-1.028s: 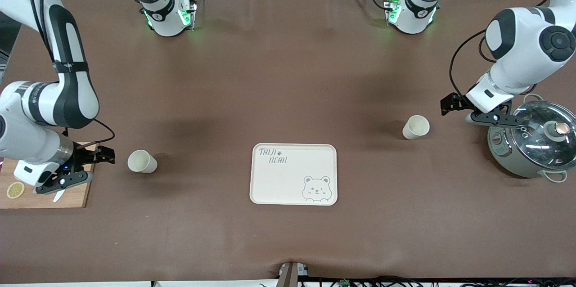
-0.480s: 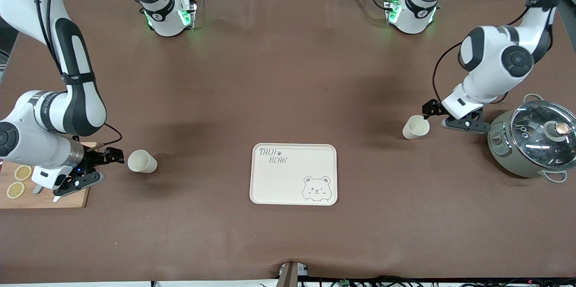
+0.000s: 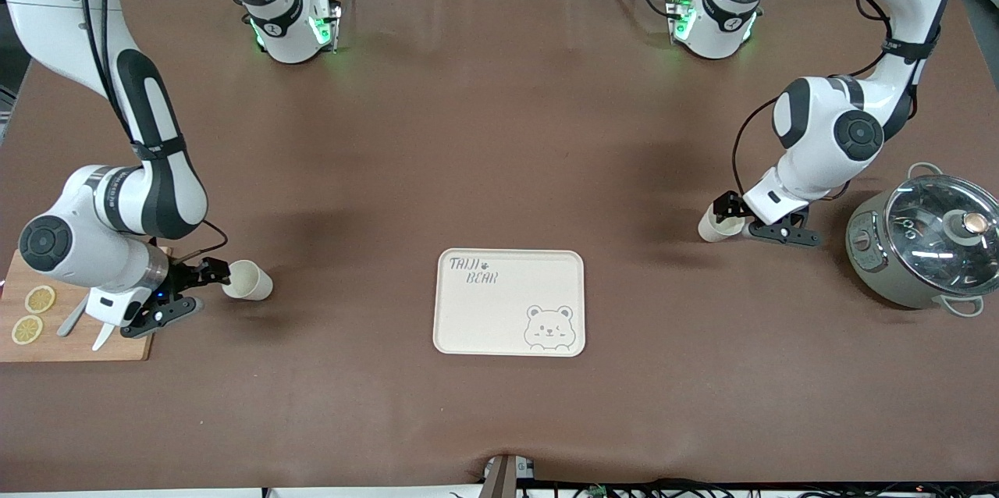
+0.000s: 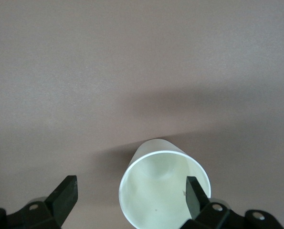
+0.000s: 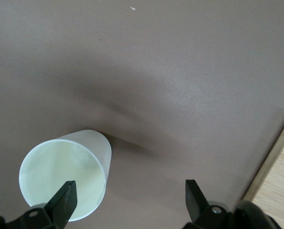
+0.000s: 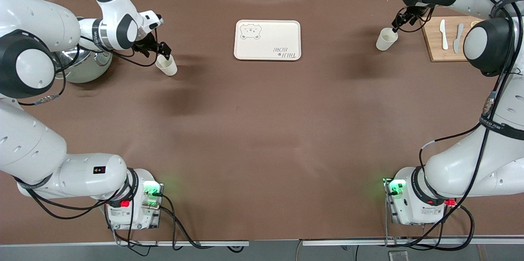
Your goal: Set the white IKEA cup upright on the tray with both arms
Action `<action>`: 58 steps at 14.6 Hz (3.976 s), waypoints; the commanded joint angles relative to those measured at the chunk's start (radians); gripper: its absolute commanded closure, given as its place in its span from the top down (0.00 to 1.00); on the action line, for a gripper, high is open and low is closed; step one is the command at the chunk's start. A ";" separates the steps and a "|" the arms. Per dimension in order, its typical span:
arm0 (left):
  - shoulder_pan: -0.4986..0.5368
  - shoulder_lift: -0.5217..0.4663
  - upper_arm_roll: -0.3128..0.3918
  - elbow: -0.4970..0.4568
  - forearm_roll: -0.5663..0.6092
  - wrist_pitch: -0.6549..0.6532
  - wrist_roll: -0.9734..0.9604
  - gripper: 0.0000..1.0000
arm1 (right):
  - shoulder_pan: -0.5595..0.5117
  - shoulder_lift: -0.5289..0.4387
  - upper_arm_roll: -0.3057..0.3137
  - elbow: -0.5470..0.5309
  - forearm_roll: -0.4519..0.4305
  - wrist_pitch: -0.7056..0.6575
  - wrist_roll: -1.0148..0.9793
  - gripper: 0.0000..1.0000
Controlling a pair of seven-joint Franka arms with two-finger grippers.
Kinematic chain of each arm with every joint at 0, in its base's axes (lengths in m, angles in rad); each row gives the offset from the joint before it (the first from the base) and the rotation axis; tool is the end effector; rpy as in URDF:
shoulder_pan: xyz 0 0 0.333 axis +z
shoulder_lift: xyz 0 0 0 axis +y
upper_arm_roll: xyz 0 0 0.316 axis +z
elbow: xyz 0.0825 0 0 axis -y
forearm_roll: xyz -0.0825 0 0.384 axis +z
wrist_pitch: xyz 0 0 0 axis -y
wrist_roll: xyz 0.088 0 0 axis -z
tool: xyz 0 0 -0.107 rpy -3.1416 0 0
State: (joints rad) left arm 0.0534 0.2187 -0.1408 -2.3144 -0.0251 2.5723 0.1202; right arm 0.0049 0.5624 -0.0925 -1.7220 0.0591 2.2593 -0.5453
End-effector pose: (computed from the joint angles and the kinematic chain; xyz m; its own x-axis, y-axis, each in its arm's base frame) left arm 0.5265 -0.0464 0.2533 0.9825 -0.1807 0.0456 -0.1825 -0.9824 0.0397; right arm 0.6661 -0.0510 0.2595 0.9074 0.4198 -0.0213 0.4197 -0.9076 -0.0076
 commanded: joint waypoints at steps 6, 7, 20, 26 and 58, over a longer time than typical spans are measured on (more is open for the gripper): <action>0.037 0.022 -0.002 -0.025 -0.006 0.048 0.024 1.00 | 0.010 0.007 0.005 -0.027 0.024 0.029 -0.027 1.00; 0.037 0.025 -0.002 -0.034 -0.006 0.063 0.024 1.00 | 0.010 0.010 0.007 -0.027 0.024 0.034 -0.027 1.00; 0.037 0.062 -0.003 -0.066 -0.006 0.138 0.025 1.00 | 0.017 0.034 0.013 -0.082 0.025 0.138 -0.027 1.00; 0.039 0.062 -0.002 -0.079 0.007 0.140 0.047 0.00 | 0.010 0.034 0.023 -0.087 0.025 0.140 -0.025 1.00; -0.509 0.498 -0.002 0.826 0.011 -0.268 -0.898 0.00 | 0.070 -0.056 0.083 0.059 0.084 -0.234 0.396 0.00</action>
State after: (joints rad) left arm -0.4393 0.6884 -0.1566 -1.5408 -0.0247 2.3238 -0.7535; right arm 0.0497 0.5410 -0.0310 -1.6929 0.1234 2.1027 -0.2726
